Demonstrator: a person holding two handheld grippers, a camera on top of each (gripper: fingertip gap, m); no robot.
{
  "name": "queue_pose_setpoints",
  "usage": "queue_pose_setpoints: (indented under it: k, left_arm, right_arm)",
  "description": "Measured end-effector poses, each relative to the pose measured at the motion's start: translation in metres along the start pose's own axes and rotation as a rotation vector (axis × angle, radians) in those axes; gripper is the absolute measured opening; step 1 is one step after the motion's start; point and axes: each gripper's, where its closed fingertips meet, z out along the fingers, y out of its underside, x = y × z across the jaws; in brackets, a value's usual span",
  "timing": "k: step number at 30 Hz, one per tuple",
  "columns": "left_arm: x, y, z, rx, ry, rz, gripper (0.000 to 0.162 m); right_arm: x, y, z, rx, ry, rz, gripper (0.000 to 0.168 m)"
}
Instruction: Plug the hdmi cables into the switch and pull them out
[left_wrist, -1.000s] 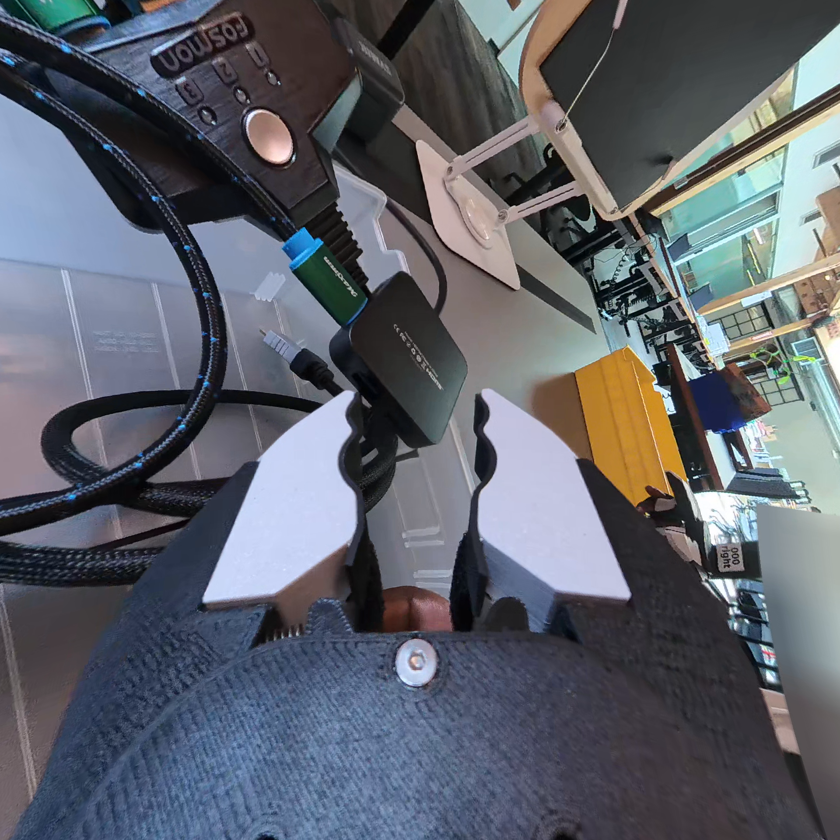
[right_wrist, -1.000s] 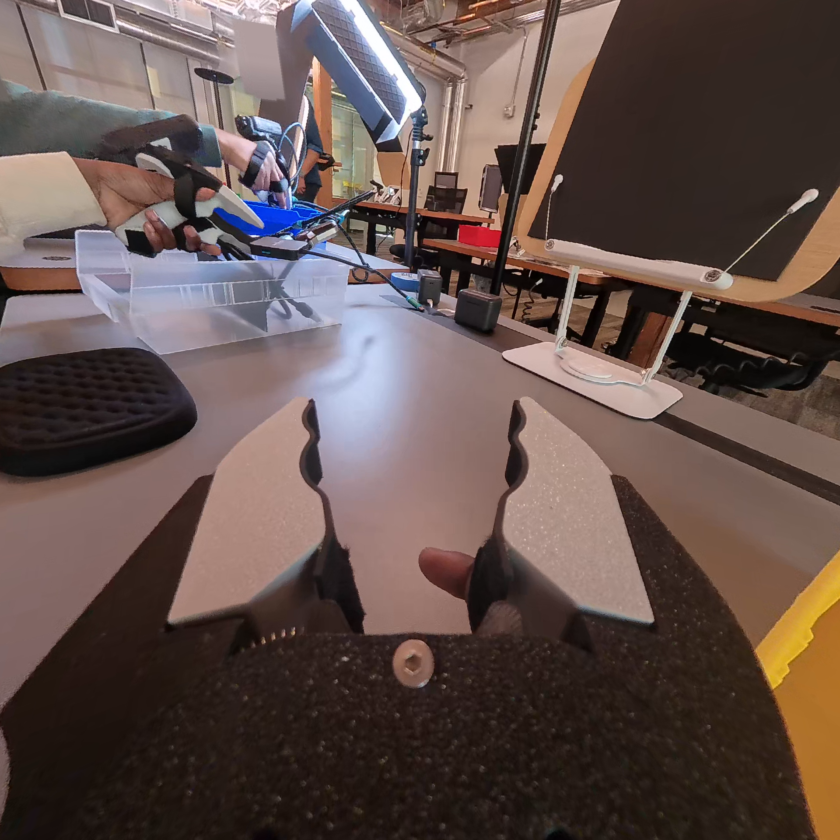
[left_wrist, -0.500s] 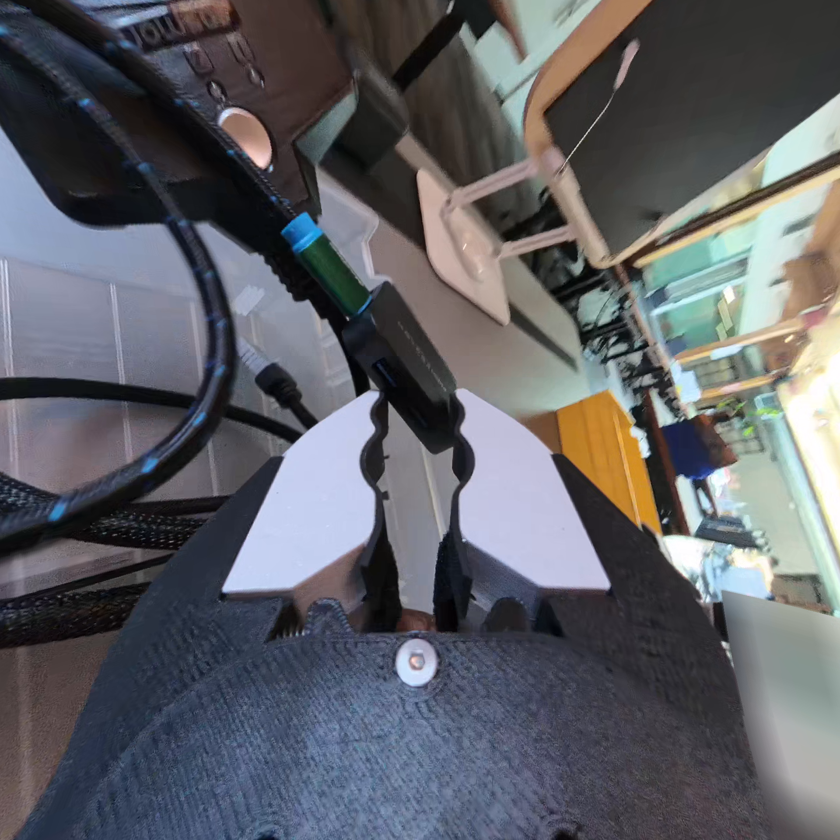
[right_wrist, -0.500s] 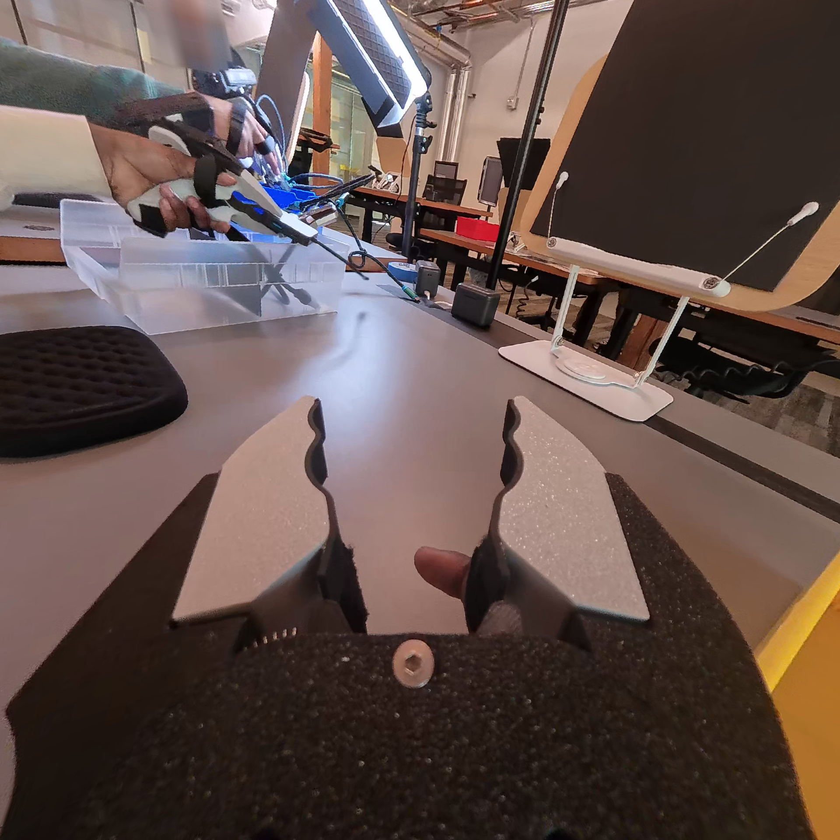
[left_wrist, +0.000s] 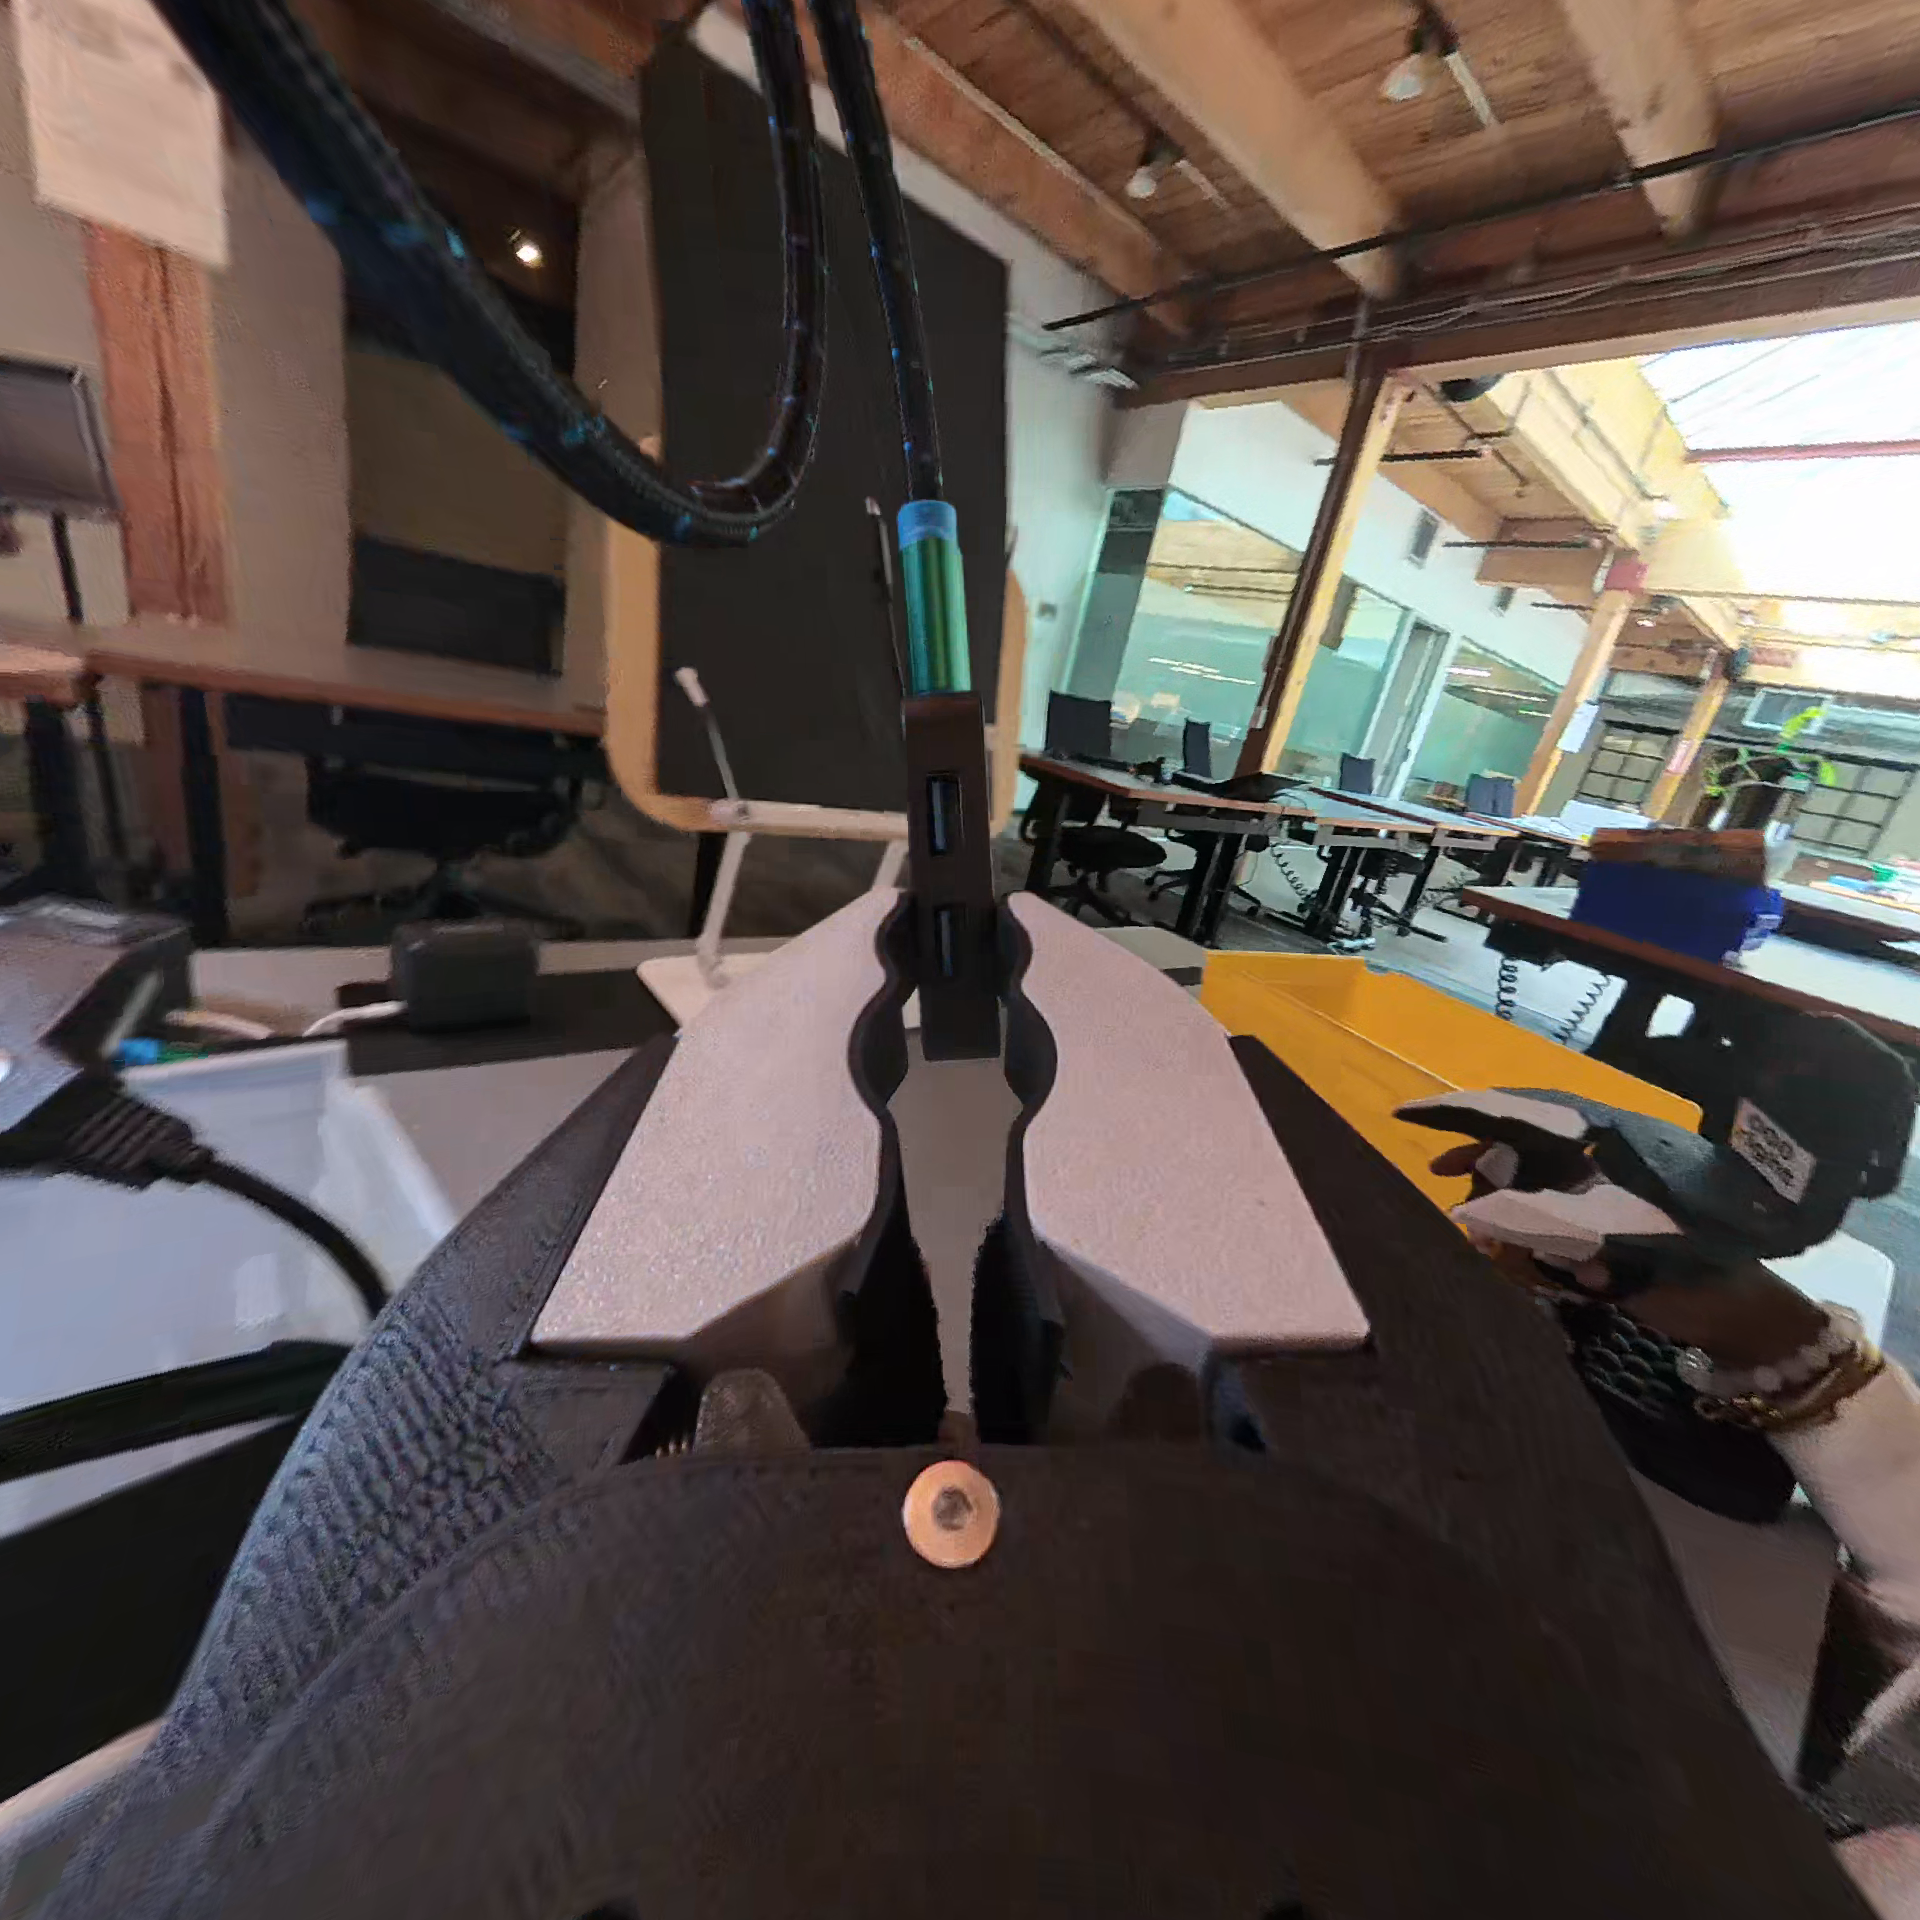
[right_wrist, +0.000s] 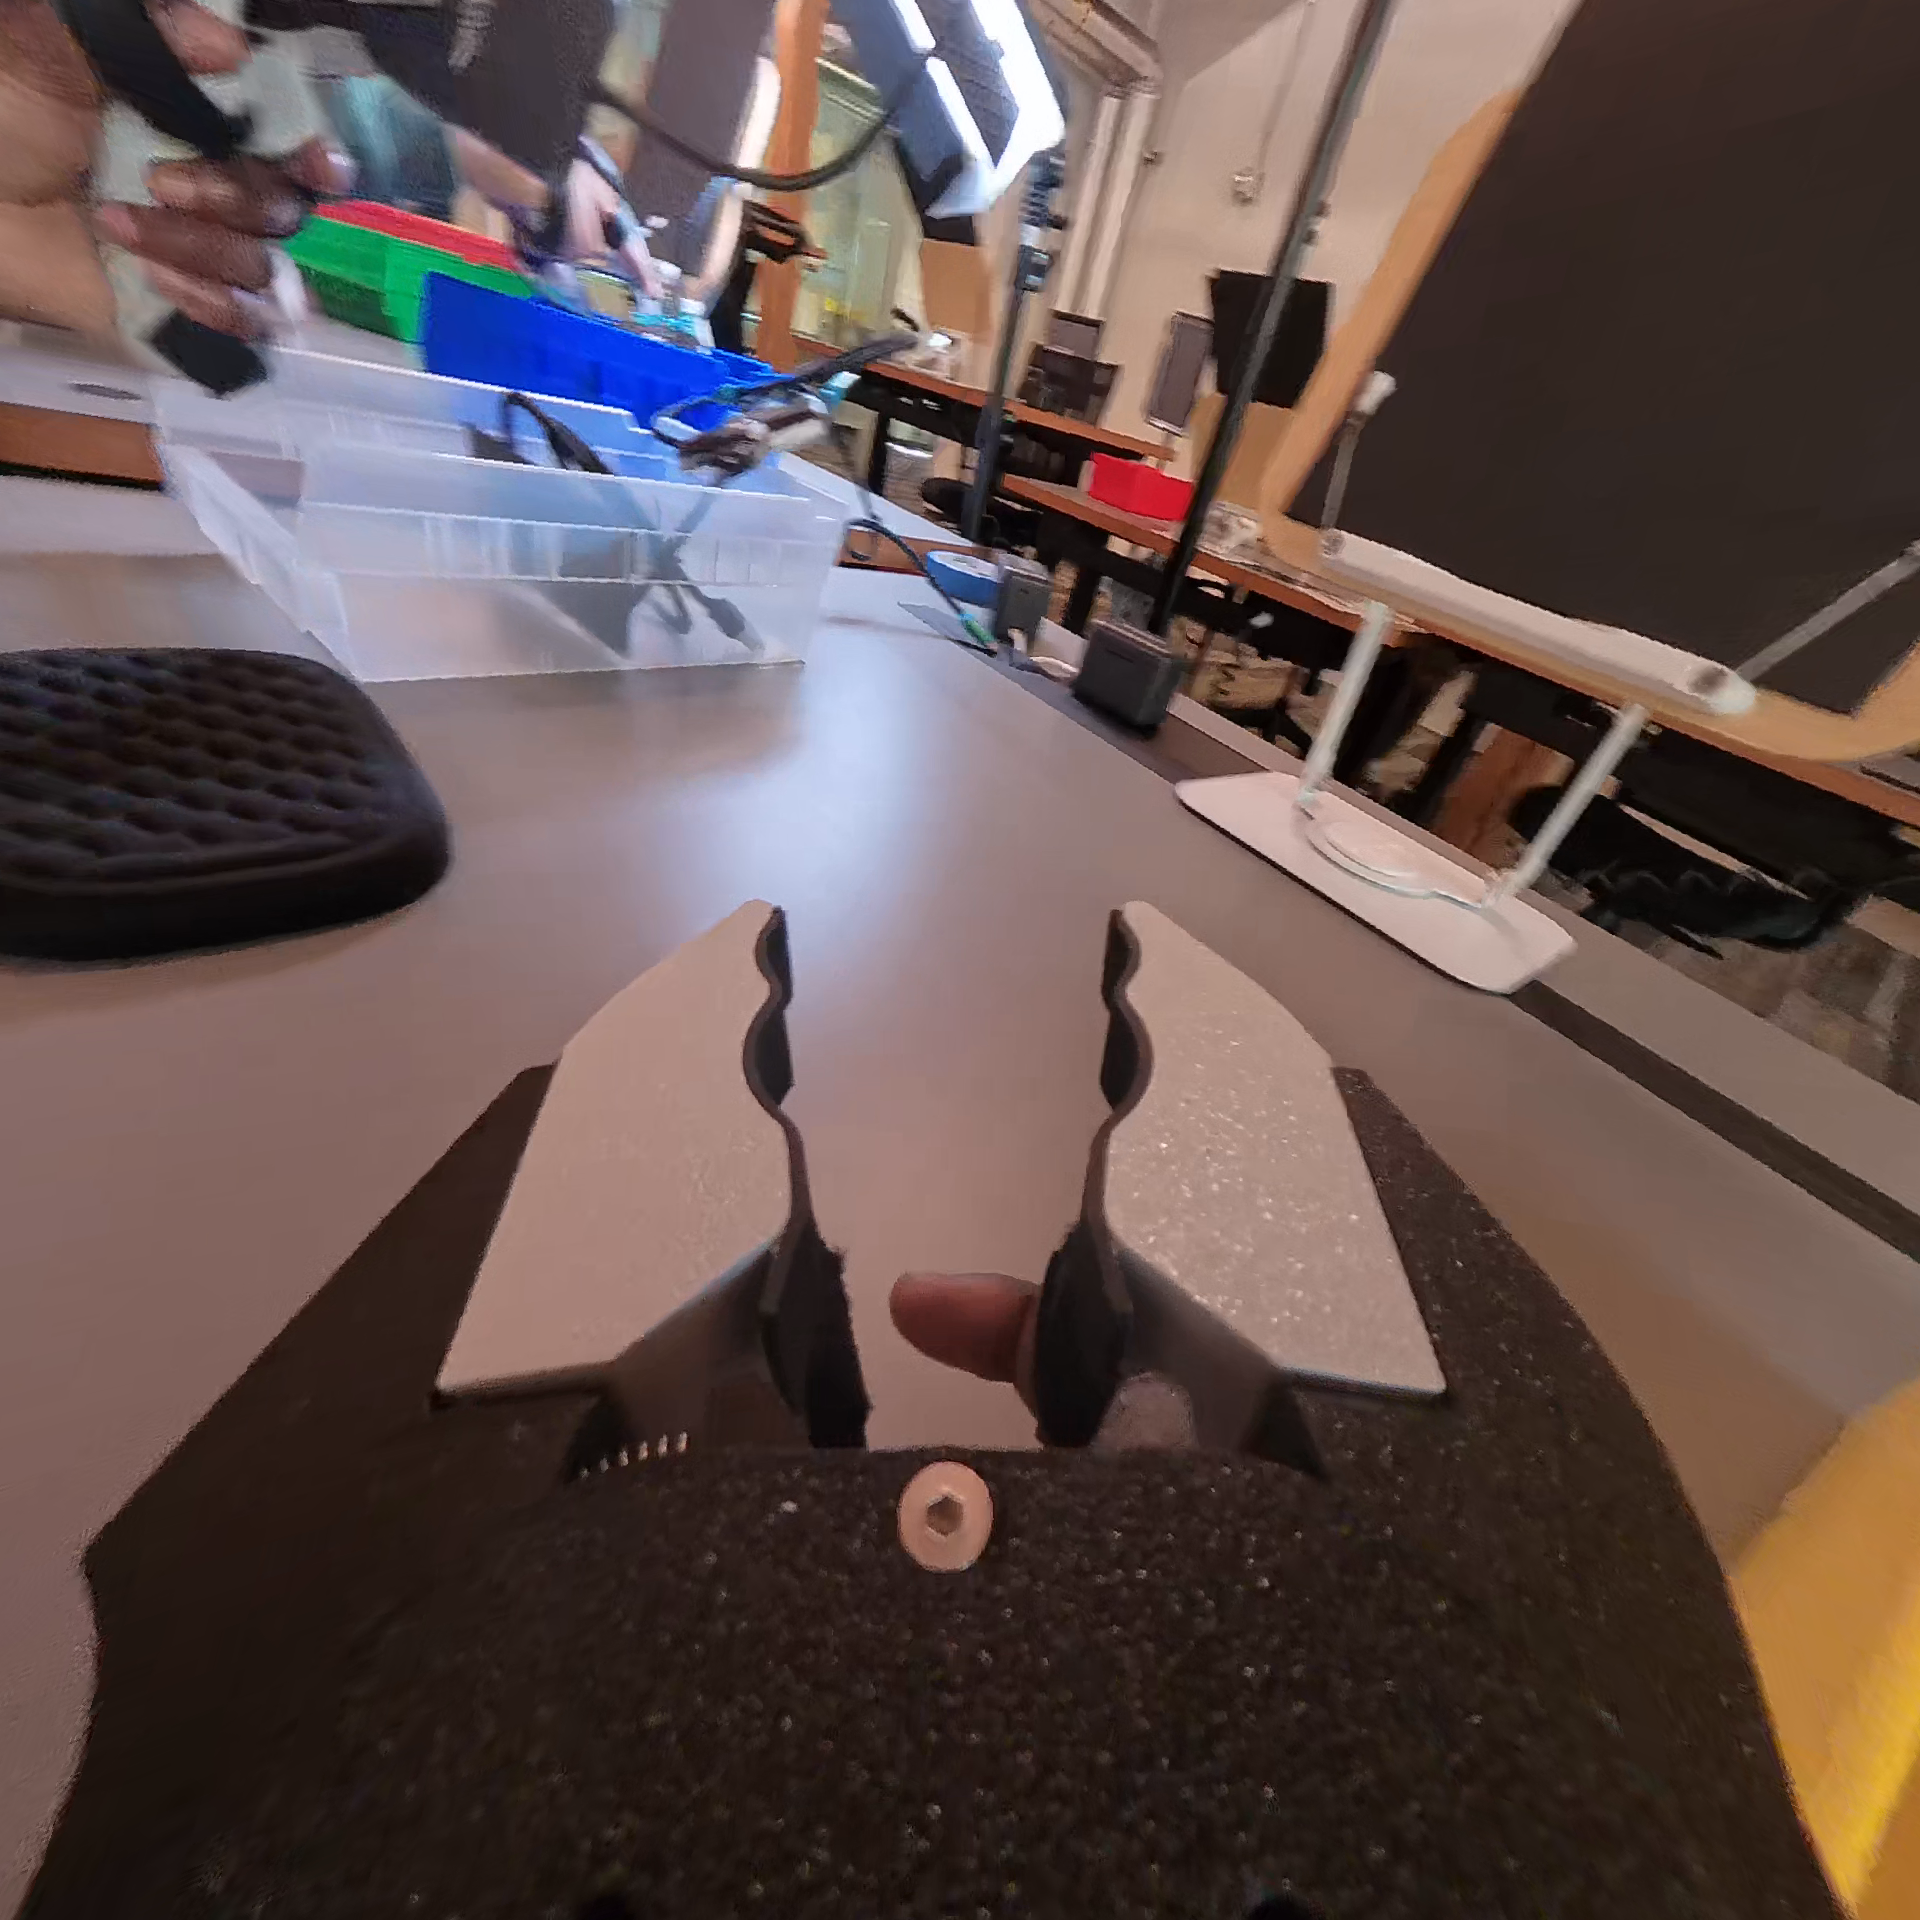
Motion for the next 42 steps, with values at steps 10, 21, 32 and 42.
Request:
queue_pose_setpoints:
  k: [10, 21, 32, 42]
  left_arm:
    - [0.094, 0.104, 0.054, -0.157, 0.089, 0.473, 0.014]
    - [0.13, 0.154, 0.07, -0.126, 0.079, 0.86, 0.021]
    - [0.122, 0.147, 0.067, -0.078, -0.047, 1.049, 0.015]
    - [0.098, 0.123, 0.057, 0.013, -0.048, 0.646, 0.015]
  right_arm:
    - [-0.053, -0.094, 0.043, 0.297, -0.169, 0.292, 0.022]
    - [-0.038, -0.08, 0.084, 0.303, -0.136, 0.509, 0.022]
    - [-0.052, -0.114, 0.058, 0.566, -0.197, 0.48, 0.021]
    - [0.033, -0.116, -0.032, 0.335, 0.184, 0.264, 0.021]
